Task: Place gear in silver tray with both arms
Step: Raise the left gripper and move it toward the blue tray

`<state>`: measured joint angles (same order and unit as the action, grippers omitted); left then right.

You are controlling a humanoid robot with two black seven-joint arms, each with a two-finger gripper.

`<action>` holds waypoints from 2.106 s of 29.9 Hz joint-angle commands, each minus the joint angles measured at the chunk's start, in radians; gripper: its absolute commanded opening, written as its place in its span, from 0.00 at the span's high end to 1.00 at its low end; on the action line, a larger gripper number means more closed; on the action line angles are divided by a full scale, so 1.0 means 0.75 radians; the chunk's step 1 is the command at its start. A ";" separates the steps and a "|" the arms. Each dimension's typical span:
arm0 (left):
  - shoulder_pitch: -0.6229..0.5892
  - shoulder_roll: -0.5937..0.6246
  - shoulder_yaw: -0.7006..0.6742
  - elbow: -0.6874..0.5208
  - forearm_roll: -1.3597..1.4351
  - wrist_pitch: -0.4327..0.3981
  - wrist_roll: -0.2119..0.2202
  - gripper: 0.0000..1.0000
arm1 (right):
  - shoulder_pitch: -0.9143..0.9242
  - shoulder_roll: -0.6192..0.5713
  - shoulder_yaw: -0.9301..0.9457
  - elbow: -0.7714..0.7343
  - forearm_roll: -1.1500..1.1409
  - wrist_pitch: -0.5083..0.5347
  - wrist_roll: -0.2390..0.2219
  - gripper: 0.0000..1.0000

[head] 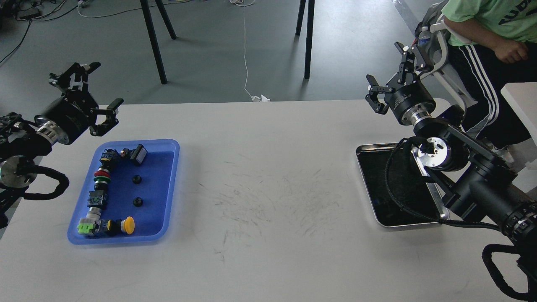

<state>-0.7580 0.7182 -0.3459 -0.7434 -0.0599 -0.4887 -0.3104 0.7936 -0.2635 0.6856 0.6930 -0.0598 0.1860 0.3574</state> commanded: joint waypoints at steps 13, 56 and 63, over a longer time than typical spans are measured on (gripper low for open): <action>-0.008 0.141 0.007 -0.054 -0.002 0.000 0.005 0.02 | -0.009 0.002 -0.020 0.003 0.000 0.002 0.000 0.01; -0.053 0.443 0.032 -0.537 0.998 0.000 0.032 0.02 | -0.044 -0.009 -0.022 0.009 0.000 0.008 0.002 0.01; -0.053 0.445 0.013 -0.451 0.627 0.000 -0.126 0.02 | -0.048 -0.002 -0.022 0.013 0.000 0.008 0.004 0.01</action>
<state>-0.8186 1.0558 -0.3348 -1.1022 0.5511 -0.4887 -0.3529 0.7594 -0.2674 0.6689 0.7008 -0.0598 0.1920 0.3604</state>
